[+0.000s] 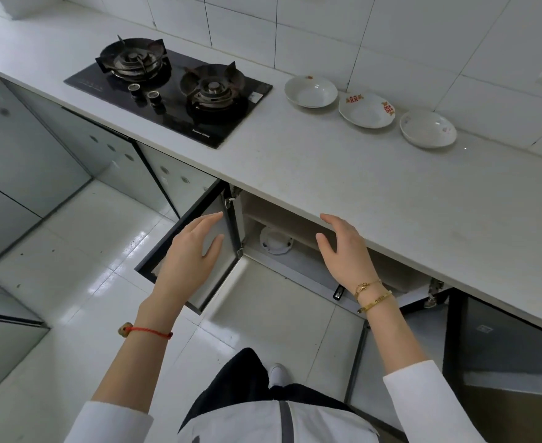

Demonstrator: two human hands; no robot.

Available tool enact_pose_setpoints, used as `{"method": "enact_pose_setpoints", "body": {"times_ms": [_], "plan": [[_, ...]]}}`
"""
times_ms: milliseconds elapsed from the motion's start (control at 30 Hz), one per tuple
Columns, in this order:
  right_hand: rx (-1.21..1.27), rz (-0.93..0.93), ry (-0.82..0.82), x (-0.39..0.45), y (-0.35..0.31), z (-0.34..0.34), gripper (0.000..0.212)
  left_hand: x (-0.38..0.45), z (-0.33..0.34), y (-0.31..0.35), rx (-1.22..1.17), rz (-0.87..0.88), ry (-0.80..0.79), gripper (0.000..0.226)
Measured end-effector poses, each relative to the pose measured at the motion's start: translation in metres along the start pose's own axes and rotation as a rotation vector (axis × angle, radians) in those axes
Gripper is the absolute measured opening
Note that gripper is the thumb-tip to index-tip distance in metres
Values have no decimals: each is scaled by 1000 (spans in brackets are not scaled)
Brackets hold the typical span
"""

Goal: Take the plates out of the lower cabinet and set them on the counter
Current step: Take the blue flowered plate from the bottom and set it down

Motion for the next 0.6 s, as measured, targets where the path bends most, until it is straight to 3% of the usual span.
{"method": "enact_pose_setpoints", "body": {"times_ms": [367, 600], "plan": [[16, 59, -139, 24, 22, 34, 40, 14, 37, -9, -30, -83, -73, 41], [45, 95, -123, 74, 60, 104, 39, 39, 105, -80, -22, -96, -103, 41]]}}
Point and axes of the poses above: each hand's wrist, its own x-axis towards the middle knuckle, its own z-axis out of the palm, y = z × x, the point moved 4 cm from there along x, towards the middle knuckle, and after that the axes turned 11 degrees about z, right-handed, at the moved point
